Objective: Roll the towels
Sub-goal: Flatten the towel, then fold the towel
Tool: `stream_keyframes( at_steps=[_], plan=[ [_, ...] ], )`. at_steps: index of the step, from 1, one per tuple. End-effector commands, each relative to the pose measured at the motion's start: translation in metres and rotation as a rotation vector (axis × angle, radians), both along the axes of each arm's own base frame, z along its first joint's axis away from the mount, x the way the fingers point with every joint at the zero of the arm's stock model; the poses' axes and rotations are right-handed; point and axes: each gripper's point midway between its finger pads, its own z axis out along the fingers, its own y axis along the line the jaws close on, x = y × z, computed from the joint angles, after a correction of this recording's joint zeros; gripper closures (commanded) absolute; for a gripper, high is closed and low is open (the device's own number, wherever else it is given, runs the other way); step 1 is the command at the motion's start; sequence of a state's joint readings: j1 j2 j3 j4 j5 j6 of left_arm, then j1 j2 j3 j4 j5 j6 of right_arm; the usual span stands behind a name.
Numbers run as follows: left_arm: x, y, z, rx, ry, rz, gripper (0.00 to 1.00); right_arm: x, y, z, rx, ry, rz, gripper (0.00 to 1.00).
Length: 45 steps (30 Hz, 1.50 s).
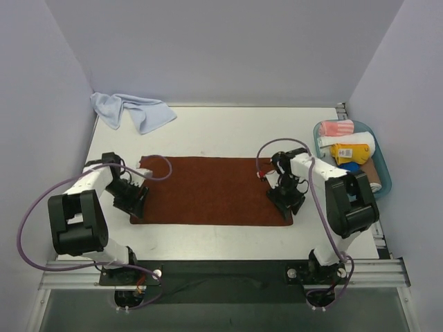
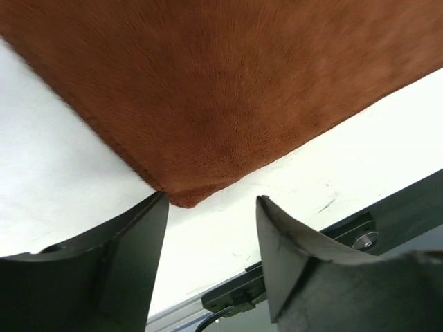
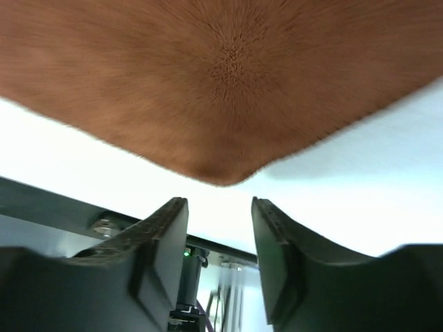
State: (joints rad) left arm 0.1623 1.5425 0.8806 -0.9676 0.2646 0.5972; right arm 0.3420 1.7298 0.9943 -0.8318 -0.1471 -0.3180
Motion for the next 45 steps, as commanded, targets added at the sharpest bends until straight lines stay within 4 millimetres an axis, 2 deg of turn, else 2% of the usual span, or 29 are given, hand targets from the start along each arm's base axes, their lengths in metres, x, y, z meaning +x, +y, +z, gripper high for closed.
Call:
stream_keyframes(
  at_steps=[1, 3, 4, 6, 7, 9, 10, 11, 12, 13, 14, 16, 17, 18, 19, 21, 22, 27, 34, 42, 44, 45],
  plan=[
    [0.036, -0.011, 0.047, -0.089, -0.173, -0.027, 0.36, 0.03, 0.02, 0.048, 0.119, -0.141, -0.02, 0.54],
    [0.058, -0.015, 0.073, -0.119, -0.258, -0.028, 0.3, 0.044, 0.023, 0.065, 0.165, -0.196, -0.055, 0.49],
    [0.067, -0.016, 0.082, -0.124, -0.291, -0.027, 0.29, 0.06, 0.026, 0.078, 0.189, -0.25, -0.065, 0.48],
    [0.081, -0.018, 0.095, -0.139, -0.331, -0.008, 0.27, 0.079, 0.021, 0.088, 0.211, -0.291, -0.111, 0.48],
    [0.1, -0.015, 0.105, -0.135, -0.378, -0.004, 0.27, 0.095, 0.022, 0.099, 0.221, -0.332, -0.121, 0.5],
    [0.122, -0.011, 0.114, -0.131, -0.423, 0.062, 0.27, 0.116, 0.017, 0.096, 0.214, -0.336, -0.166, 0.54],
    [0.139, -0.008, 0.112, -0.13, -0.444, 0.081, 0.27, 0.126, 0.009, 0.096, 0.211, -0.34, -0.203, 0.58],
    [0.155, -0.006, 0.121, -0.131, -0.476, 0.11, 0.27, 0.145, 0.008, 0.096, 0.208, -0.356, -0.235, 0.61],
    [0.164, -0.005, 0.124, -0.136, -0.484, 0.125, 0.29, 0.154, 0.006, 0.094, 0.21, -0.356, -0.255, 0.62],
    [0.175, -0.005, 0.114, -0.144, -0.459, 0.136, 0.31, 0.165, 0.0, 0.095, 0.205, -0.364, -0.283, 0.64],
    [0.19, -0.003, 0.124, -0.149, -0.488, 0.151, 0.32, 0.179, -0.002, 0.091, 0.201, -0.368, -0.296, 0.65],
    [0.207, -0.002, 0.115, -0.165, -0.474, 0.17, 0.34, 0.194, -0.006, 0.089, 0.203, -0.375, -0.328, 0.67],
    [0.217, 0.0, 0.12, -0.165, -0.491, 0.187, 0.34, 0.207, -0.008, 0.084, 0.2, -0.381, -0.337, 0.68],
    [0.224, 0.001, 0.119, -0.163, -0.499, 0.196, 0.35, 0.212, -0.009, 0.082, 0.2, -0.379, -0.347, 0.68],
    [0.232, 0.003, 0.111, -0.162, -0.489, 0.206, 0.35, 0.217, -0.009, 0.071, 0.198, -0.359, -0.353, 0.69],
    [0.244, 0.004, 0.11, -0.168, -0.497, 0.218, 0.35, 0.231, -0.011, 0.07, 0.203, -0.376, -0.37, 0.69],
    [0.247, 0.005, 0.102, -0.168, -0.479, 0.226, 0.35, 0.235, -0.01, 0.061, 0.202, -0.356, -0.376, 0.69],
    [0.26, 0.01, 0.088, -0.154, -0.468, 0.238, 0.34, 0.256, -0.007, 0.046, 0.22, -0.354, -0.4, 0.69],
    [0.262, 0.012, 0.066, -0.145, -0.428, 0.235, 0.34, 0.271, -0.003, 0.019, 0.219, -0.324, -0.426, 0.69],
    [0.261, 0.015, 0.051, -0.129, -0.4, 0.231, 0.3, 0.259, -0.001, -0.003, 0.207, -0.263, -0.408, 0.69],
    [0.264, 0.016, 0.048, -0.125, -0.401, 0.234, 0.3, 0.257, -0.001, -0.006, 0.204, -0.253, -0.408, 0.73],
    [0.265, 0.016, 0.044, -0.126, -0.393, 0.236, 0.3, 0.257, -0.001, -0.007, 0.206, -0.253, -0.406, 0.79]
  ],
)
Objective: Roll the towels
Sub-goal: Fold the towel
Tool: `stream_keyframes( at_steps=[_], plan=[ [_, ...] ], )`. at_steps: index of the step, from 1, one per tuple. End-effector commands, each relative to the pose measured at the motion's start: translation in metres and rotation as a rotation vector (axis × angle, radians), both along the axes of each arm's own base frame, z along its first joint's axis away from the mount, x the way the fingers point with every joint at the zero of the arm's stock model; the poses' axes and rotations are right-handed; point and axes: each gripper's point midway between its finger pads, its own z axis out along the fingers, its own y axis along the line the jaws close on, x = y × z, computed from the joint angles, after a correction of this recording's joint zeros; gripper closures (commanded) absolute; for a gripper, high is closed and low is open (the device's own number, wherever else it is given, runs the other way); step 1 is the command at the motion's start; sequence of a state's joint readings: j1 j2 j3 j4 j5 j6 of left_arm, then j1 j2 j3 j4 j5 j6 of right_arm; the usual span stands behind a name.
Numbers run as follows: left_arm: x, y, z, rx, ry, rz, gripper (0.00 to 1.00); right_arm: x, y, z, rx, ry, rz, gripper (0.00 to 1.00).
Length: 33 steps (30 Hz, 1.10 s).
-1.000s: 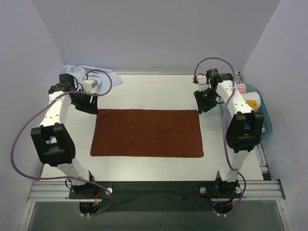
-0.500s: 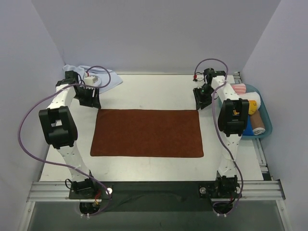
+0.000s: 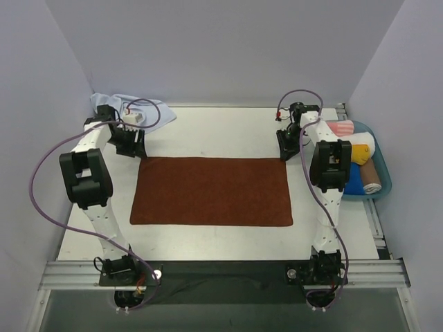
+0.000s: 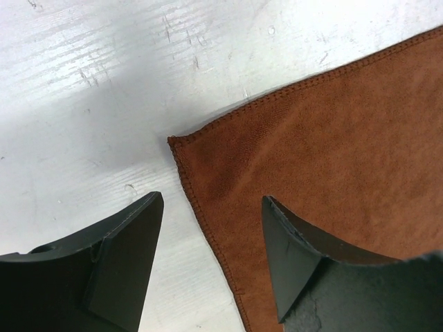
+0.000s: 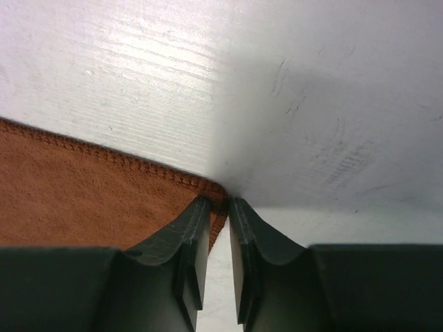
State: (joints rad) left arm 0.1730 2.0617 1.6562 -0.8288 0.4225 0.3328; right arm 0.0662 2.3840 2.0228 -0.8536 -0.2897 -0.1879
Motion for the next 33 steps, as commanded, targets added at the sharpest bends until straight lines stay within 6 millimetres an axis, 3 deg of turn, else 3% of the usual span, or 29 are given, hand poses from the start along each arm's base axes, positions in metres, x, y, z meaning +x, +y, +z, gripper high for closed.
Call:
stream_keyframes(
  at_steps=[1, 8, 21, 27, 33],
  plan=[
    [0.023, 0.009, 0.004, 0.02, -0.058, 0.01, 0.31, -0.013, 0.003, -0.001, 0.01, 0.049, 0.01, 0.82],
    [0.042, 0.009, -0.005, 0.004, -0.063, 0.013, 0.35, -0.014, 0.005, -0.002, 0.021, 0.052, 0.023, 1.0],
    [0.044, 0.0, -0.028, 0.018, -0.026, -0.024, 0.4, -0.015, 0.005, 0.002, 0.032, 0.044, 0.042, 1.0],
    [0.04, -0.007, -0.034, 0.011, -0.01, -0.043, 0.51, -0.016, 0.004, 0.002, 0.027, 0.046, 0.047, 1.0],
    [0.039, -0.01, -0.032, 0.006, -0.014, -0.052, 0.71, -0.016, 0.003, 0.004, 0.028, 0.042, 0.048, 1.0]
  ],
)
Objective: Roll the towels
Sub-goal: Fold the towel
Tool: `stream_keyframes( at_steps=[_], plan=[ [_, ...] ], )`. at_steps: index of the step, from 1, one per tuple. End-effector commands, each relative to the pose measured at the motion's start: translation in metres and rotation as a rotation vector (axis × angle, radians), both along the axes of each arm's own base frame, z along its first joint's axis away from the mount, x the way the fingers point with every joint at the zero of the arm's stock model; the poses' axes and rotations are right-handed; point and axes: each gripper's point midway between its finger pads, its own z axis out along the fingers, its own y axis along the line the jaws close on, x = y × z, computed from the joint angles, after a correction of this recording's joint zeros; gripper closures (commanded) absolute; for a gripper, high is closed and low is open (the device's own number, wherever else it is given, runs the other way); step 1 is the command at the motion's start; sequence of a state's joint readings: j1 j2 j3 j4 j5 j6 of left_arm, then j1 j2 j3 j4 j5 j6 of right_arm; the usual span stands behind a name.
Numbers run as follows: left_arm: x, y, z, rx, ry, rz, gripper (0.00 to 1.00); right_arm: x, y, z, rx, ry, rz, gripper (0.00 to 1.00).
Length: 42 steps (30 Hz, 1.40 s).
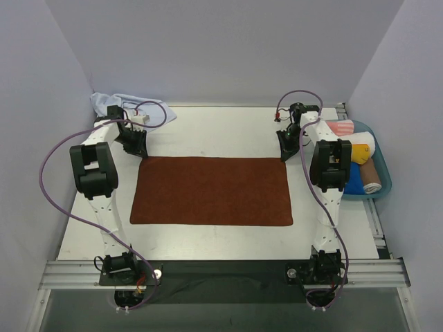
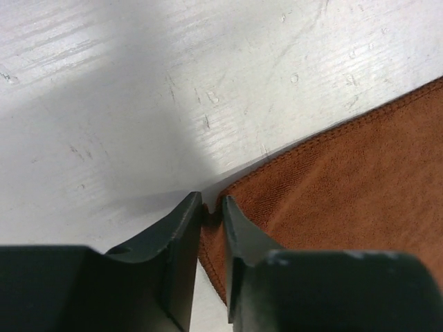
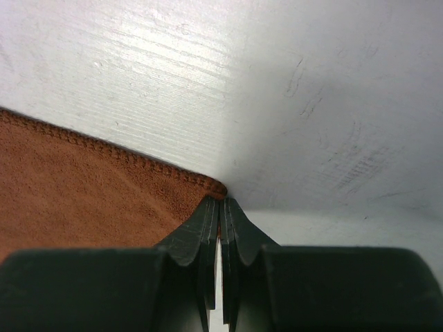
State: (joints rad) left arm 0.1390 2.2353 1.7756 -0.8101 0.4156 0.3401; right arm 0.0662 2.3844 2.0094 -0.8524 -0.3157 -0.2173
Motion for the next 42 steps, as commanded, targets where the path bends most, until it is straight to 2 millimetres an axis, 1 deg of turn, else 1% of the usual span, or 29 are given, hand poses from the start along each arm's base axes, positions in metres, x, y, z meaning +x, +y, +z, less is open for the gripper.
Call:
stream_keyframes(
  at_steps=[1, 2, 3, 5, 6, 8, 10, 12, 16, 18, 19, 21, 22, 25, 26, 27, 28, 29, 30, 31, 32, 34, 35, 37, 38, 40, 41, 42],
  plan=[
    [0.012, 0.0, 0.009, 0.003, -0.049, -0.014, 0.72, -0.012, 0.0, 0.008, 0.006, 0.03, 0.018, 1.0],
    [0.012, 0.001, 0.01, 0.006, -0.053, -0.014, 0.75, -0.012, 0.001, 0.008, 0.006, 0.028, 0.021, 1.0],
    [0.013, 0.002, 0.012, 0.008, -0.057, -0.013, 0.79, -0.011, 0.0, 0.01, 0.006, 0.019, 0.019, 1.0],
    [0.018, 0.004, 0.015, 0.011, -0.07, -0.007, 0.84, -0.008, 0.0, 0.012, 0.007, 0.01, 0.018, 1.0],
    [0.019, 0.003, 0.014, 0.011, -0.067, -0.004, 0.88, -0.006, -0.002, 0.013, 0.004, 0.001, 0.014, 1.0],
    [0.023, 0.004, 0.018, 0.013, -0.078, -0.001, 0.93, -0.001, -0.004, 0.016, 0.006, -0.015, 0.007, 1.0],
    [0.026, 0.006, 0.018, 0.018, -0.077, 0.01, 0.98, 0.004, -0.006, 0.019, 0.005, -0.035, -0.001, 1.0],
    [0.031, 0.006, 0.022, 0.017, -0.093, 0.011, 1.0, 0.011, -0.008, 0.023, 0.005, -0.058, -0.004, 1.0],
    [0.042, 0.008, 0.028, 0.02, -0.113, 0.026, 1.0, 0.026, -0.012, 0.034, 0.001, -0.107, -0.017, 1.0],
    [0.046, 0.01, 0.031, 0.019, -0.123, 0.034, 1.0, 0.034, -0.014, 0.043, -0.001, -0.14, -0.023, 1.0],
    [0.052, 0.01, 0.038, 0.019, -0.143, 0.04, 1.0, 0.037, -0.015, 0.046, -0.002, -0.152, -0.028, 1.0],
    [0.055, 0.011, 0.044, 0.009, -0.15, 0.048, 1.0, 0.042, -0.018, 0.055, -0.005, -0.177, -0.033, 1.0],
    [0.059, 0.011, 0.051, 0.006, -0.17, 0.047, 1.0, 0.046, -0.019, 0.062, -0.006, -0.198, -0.033, 1.0],
    [0.06, 0.013, 0.068, -0.007, -0.2, 0.05, 1.0, 0.047, -0.021, 0.075, -0.017, -0.227, -0.026, 1.0],
    [0.059, 0.012, 0.079, -0.012, -0.219, 0.046, 1.0, 0.046, -0.022, 0.083, -0.016, -0.243, -0.023, 1.0],
    [0.058, 0.013, 0.084, -0.019, -0.23, 0.036, 1.0, 0.043, -0.022, 0.087, -0.015, -0.246, -0.019, 1.0],
    [0.052, 0.012, 0.086, -0.024, -0.223, 0.033, 1.0, 0.036, -0.021, 0.083, -0.014, -0.227, -0.016, 1.0],
    [0.049, 0.012, 0.097, -0.024, -0.241, 0.024, 1.0, 0.032, -0.022, 0.086, -0.014, -0.228, -0.006, 1.0],
    [0.045, 0.012, 0.102, -0.025, -0.252, 0.005, 1.0, 0.027, -0.021, 0.094, -0.011, -0.238, 0.0, 1.0],
    [0.04, 0.013, 0.103, -0.022, -0.249, -0.004, 1.0, 0.023, -0.021, 0.097, -0.012, -0.238, 0.005, 1.0],
    [0.029, 0.012, 0.108, -0.019, -0.244, -0.017, 1.0, 0.014, -0.022, 0.098, -0.012, -0.229, 0.014, 1.0],
    [0.018, 0.014, 0.108, 0.0, -0.24, -0.046, 1.0, 0.006, -0.022, 0.1, -0.011, -0.222, 0.024, 1.0],
    [0.008, 0.013, 0.109, 0.005, -0.233, -0.055, 1.0, -0.003, -0.023, 0.099, -0.014, -0.206, 0.026, 1.0],
    [-0.003, 0.015, 0.109, 0.017, -0.223, -0.07, 1.0, -0.013, -0.022, 0.098, -0.01, -0.19, 0.038, 1.0],
    [-0.014, 0.015, 0.106, 0.016, -0.203, -0.076, 1.0, -0.022, -0.022, 0.095, -0.008, -0.167, 0.042, 1.0],
    [-0.028, 0.014, 0.1, 0.022, -0.176, -0.103, 1.0, -0.033, -0.021, 0.092, -0.001, -0.143, 0.054, 1.0],
    [-0.039, 0.014, 0.096, 0.031, -0.159, -0.114, 1.0, -0.043, -0.021, 0.088, 0.0, -0.113, 0.055, 1.0],
    [-0.045, 0.013, 0.093, 0.031, -0.147, -0.122, 1.0, -0.049, -0.021, 0.087, 0.0, -0.102, 0.061, 1.0]
  ],
)
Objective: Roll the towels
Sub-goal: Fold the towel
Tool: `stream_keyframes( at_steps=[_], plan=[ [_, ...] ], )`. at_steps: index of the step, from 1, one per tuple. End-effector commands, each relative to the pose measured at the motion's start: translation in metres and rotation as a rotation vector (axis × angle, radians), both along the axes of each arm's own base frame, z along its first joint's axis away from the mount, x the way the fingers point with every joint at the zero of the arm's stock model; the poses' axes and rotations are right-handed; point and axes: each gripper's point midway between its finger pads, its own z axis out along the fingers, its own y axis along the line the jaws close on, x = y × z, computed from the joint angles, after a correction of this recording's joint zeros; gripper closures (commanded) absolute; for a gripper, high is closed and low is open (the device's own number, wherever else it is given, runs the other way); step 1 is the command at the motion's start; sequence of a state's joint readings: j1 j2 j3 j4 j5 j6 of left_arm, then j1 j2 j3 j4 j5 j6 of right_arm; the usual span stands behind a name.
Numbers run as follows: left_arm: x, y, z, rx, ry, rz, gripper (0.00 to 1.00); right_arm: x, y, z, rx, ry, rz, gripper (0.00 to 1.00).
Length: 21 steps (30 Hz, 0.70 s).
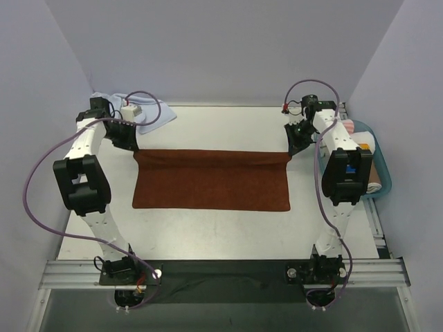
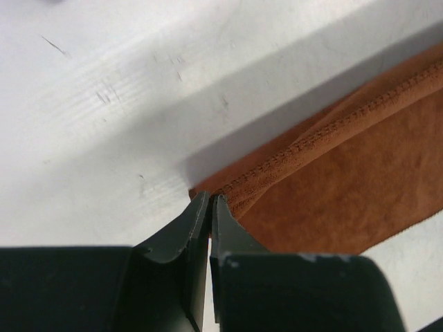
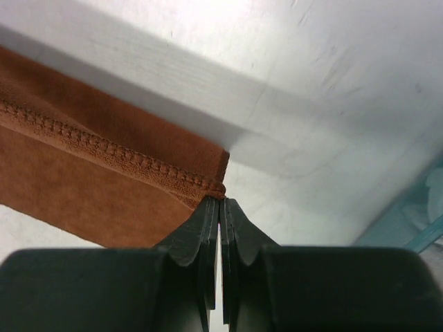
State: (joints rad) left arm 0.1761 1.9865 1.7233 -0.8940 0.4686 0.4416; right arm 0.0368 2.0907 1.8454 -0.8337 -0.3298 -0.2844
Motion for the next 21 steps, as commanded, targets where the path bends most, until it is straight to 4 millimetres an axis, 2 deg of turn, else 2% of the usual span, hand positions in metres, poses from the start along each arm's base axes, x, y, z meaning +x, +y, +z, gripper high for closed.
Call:
stream_keyframes(
  at_steps=[1, 5, 6, 9, 13, 16, 21],
  plan=[
    [-0.031, 0.006, -0.001, 0.03, 0.03, -0.056, 1.0, -0.035, -0.007, 0.004, -0.012, 0.07, 0.028, 1.0],
    [-0.061, 0.014, -0.015, 0.06, 0.09, -0.081, 1.0, -0.064, -0.011, -0.005, -0.029, 0.135, 0.047, 1.0],
    [-0.068, 0.015, -0.021, 0.057, 0.109, -0.081, 1.0, -0.075, -0.011, -0.013, -0.03, 0.17, 0.051, 1.0],
    [-0.079, 0.018, -0.029, 0.063, 0.132, -0.088, 1.0, -0.09, -0.009, -0.023, -0.022, 0.213, 0.061, 1.0],
    [-0.096, 0.011, -0.058, 0.028, 0.191, -0.084, 1.0, -0.103, -0.006, -0.043, 0.001, 0.29, 0.05, 1.0],
    [-0.098, 0.012, -0.074, 0.04, 0.199, -0.059, 1.0, -0.107, -0.004, -0.057, 0.001, 0.323, 0.046, 1.0],
    [-0.092, 0.015, -0.087, 0.052, 0.191, -0.033, 1.0, -0.114, -0.006, -0.07, -0.022, 0.358, 0.049, 1.0]
  ],
)
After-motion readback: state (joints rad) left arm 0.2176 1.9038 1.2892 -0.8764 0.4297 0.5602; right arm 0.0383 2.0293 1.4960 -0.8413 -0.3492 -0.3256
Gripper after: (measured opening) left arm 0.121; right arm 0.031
